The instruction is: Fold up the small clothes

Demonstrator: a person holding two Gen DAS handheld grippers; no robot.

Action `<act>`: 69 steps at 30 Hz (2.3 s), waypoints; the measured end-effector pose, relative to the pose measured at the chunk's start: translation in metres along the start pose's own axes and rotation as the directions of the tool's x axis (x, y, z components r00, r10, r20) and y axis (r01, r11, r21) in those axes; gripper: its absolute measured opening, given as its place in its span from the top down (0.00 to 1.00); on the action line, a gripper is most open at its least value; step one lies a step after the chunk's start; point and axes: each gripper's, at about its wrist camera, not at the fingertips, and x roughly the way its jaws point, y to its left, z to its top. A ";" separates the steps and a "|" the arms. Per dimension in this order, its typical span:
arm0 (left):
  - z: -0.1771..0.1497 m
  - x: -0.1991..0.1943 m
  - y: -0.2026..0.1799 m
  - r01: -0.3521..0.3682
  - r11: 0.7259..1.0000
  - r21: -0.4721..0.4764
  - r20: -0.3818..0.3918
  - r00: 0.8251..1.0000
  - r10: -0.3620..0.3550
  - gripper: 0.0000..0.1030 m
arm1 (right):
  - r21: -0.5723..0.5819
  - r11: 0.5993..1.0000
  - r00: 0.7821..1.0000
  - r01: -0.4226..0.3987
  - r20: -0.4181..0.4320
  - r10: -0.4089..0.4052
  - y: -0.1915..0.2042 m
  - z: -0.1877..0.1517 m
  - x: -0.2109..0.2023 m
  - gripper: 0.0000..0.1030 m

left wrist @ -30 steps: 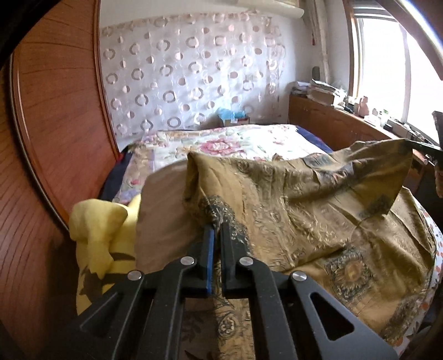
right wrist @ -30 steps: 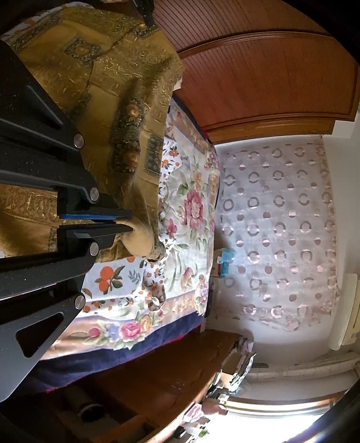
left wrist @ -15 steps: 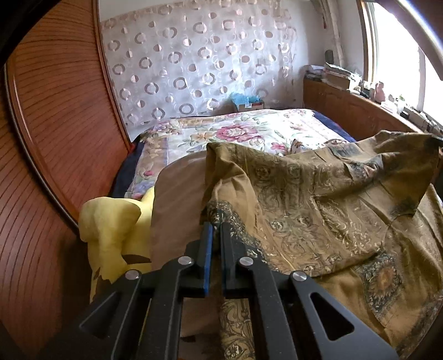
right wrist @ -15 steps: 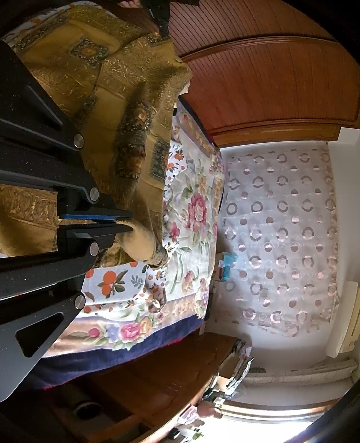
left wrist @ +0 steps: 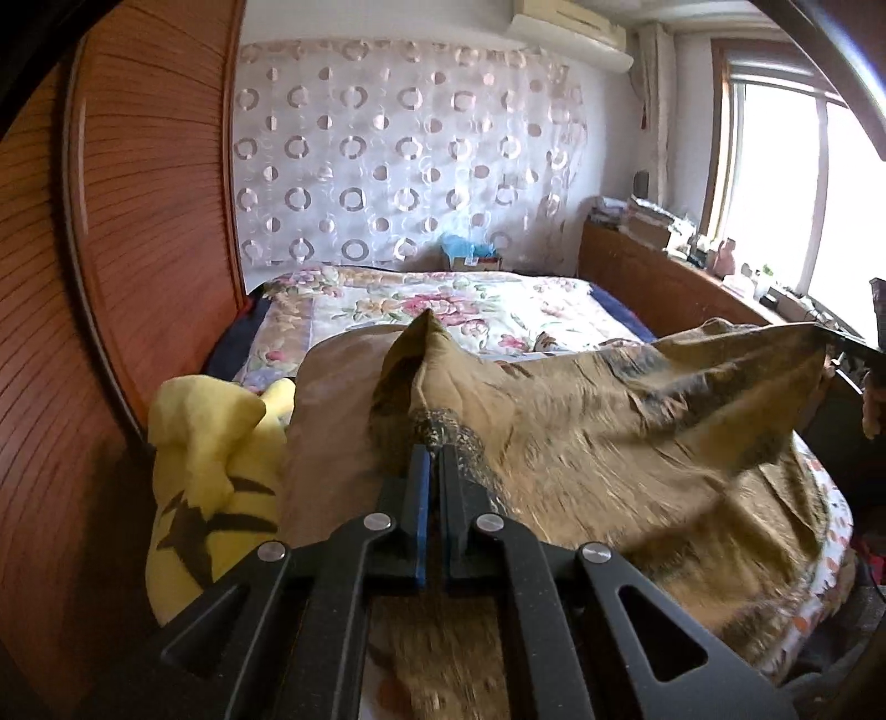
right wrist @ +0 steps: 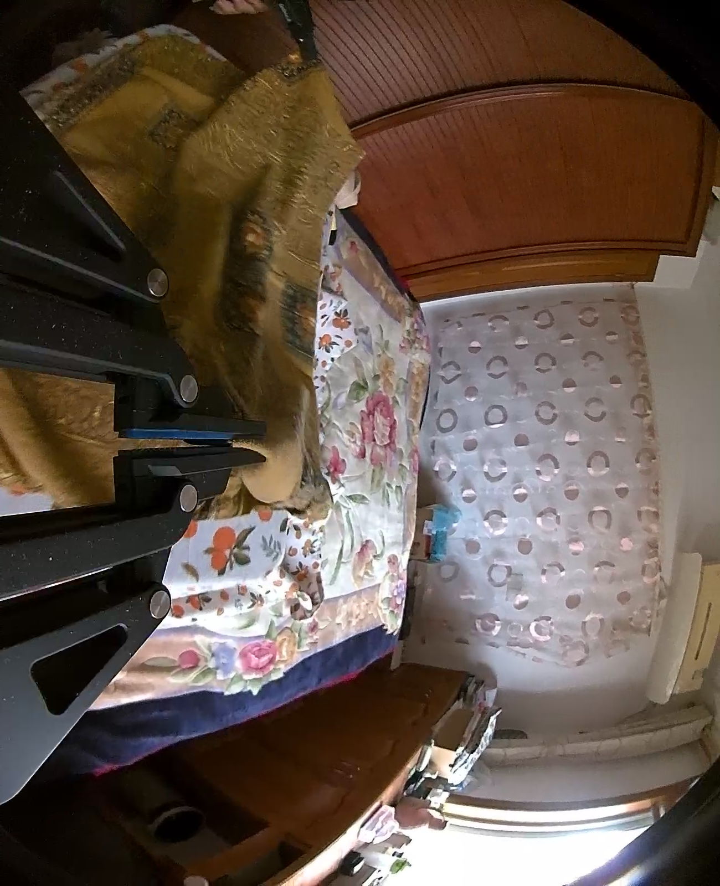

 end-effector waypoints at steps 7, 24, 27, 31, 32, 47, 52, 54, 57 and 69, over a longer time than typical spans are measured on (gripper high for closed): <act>-0.043 -0.042 0.001 0.020 0.998 -0.057 0.002 1.000 -0.020 0.97 | -0.023 1.000 0.999 -0.014 -0.035 0.013 0.006 -0.038 -0.040 0.99; -0.079 -0.044 -0.015 -0.051 0.999 -0.016 -0.076 0.996 0.050 0.82 | -0.047 0.996 0.984 0.082 -0.157 -0.088 0.018 -0.064 -0.032 0.95; -0.076 -0.049 -0.020 -0.042 0.999 -0.009 -0.052 0.998 0.041 0.53 | -0.052 0.992 0.983 0.117 -0.133 -0.123 0.021 -0.057 -0.035 0.65; -0.076 -0.052 -0.025 -0.038 0.999 -0.018 -0.032 0.999 0.037 0.28 | -0.054 0.992 0.987 0.118 -0.100 -0.123 0.030 -0.056 -0.035 0.40; -0.076 -0.051 -0.027 -0.044 0.999 -0.016 -0.030 0.999 0.043 0.27 | -0.054 0.992 0.988 0.111 -0.099 -0.116 0.033 -0.057 -0.034 0.40; -0.090 -0.035 -0.039 -0.066 0.998 0.014 -0.079 0.995 0.067 0.27 | -0.095 0.994 0.980 -0.052 -0.195 0.033 0.076 -0.086 0.031 0.40; -0.095 -0.034 -0.035 -0.073 0.997 0.004 -0.088 0.993 0.073 0.27 | -0.103 0.992 0.971 -0.074 -0.233 0.048 0.080 -0.086 0.047 0.40; -0.098 -0.032 -0.032 -0.087 0.996 0.000 -0.102 0.991 0.086 0.27 | -0.115 0.990 0.967 -0.077 -0.249 0.047 0.081 -0.087 0.049 0.40; -0.101 -0.029 -0.026 -0.096 0.995 -0.017 -0.117 0.989 0.093 0.27 | -0.131 0.988 0.963 -0.084 -0.267 0.047 0.087 -0.088 0.049 0.40; -0.116 -0.015 -0.005 -0.115 0.992 -0.061 -0.189 0.977 0.101 0.27 | -0.131 0.985 0.954 -0.108 -0.293 0.066 0.089 -0.097 0.073 0.36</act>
